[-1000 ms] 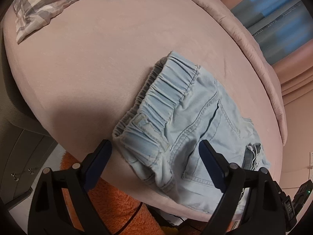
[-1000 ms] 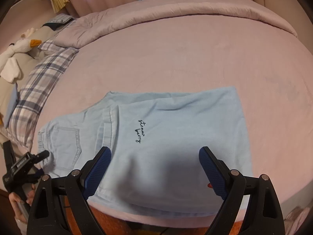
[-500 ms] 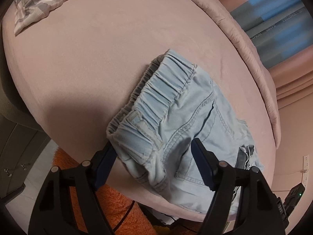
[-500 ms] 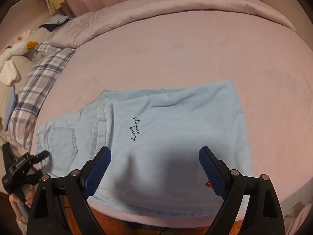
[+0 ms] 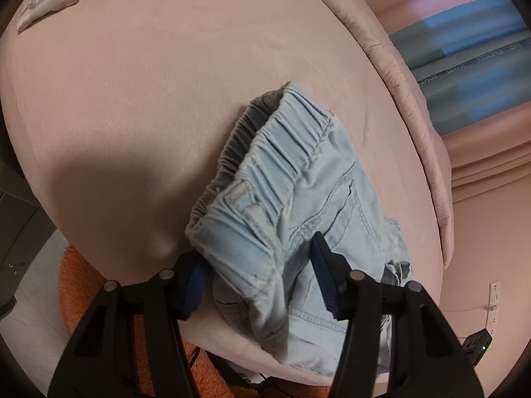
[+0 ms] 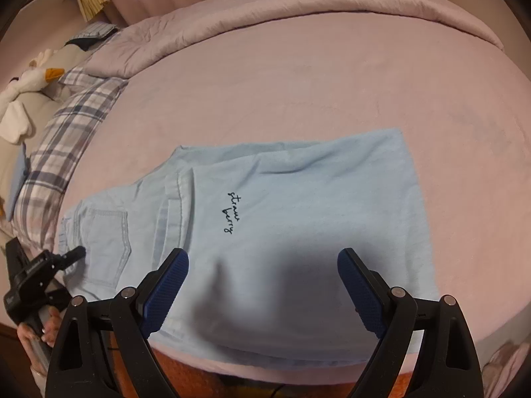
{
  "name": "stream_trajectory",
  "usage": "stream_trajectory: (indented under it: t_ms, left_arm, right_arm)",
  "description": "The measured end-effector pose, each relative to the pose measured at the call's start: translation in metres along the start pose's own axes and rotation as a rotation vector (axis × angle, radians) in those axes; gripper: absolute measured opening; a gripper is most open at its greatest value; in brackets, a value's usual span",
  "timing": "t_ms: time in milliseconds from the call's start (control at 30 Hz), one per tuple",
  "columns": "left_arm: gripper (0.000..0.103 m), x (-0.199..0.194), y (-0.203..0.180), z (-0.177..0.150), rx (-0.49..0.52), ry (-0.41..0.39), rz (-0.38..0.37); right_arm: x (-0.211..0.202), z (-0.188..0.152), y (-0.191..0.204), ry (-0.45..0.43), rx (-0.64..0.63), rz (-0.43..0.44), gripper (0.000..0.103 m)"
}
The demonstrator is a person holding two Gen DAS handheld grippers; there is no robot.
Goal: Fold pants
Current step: 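Lift the waistband with the left tool and fold it over the legs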
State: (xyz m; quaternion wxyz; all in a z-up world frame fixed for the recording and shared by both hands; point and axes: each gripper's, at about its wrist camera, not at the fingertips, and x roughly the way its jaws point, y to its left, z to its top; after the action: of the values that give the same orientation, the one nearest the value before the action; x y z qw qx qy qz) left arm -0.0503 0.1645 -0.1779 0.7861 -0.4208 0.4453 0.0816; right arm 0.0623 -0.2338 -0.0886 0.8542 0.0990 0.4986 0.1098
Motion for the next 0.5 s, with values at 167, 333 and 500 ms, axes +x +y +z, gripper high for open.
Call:
stream_trajectory:
  t_ms: [167, 333, 500]
  left_arm:
    - [0.032, 0.001, -0.002, 0.001, -0.01, 0.003, -0.033]
    - [0.029, -0.011, -0.019, 0.0, 0.048, -0.025, -0.022]
    - [0.028, -0.029, -0.035, -0.004, 0.096, -0.053, -0.047]
  right_arm:
    - [0.001, -0.002, 0.003, 0.002, 0.001, 0.005, 0.091]
    - [-0.001, -0.001, 0.001, 0.0, 0.009, -0.008, 0.091]
    - [-0.004, 0.001, -0.002, -0.013, 0.026, -0.016, 0.091]
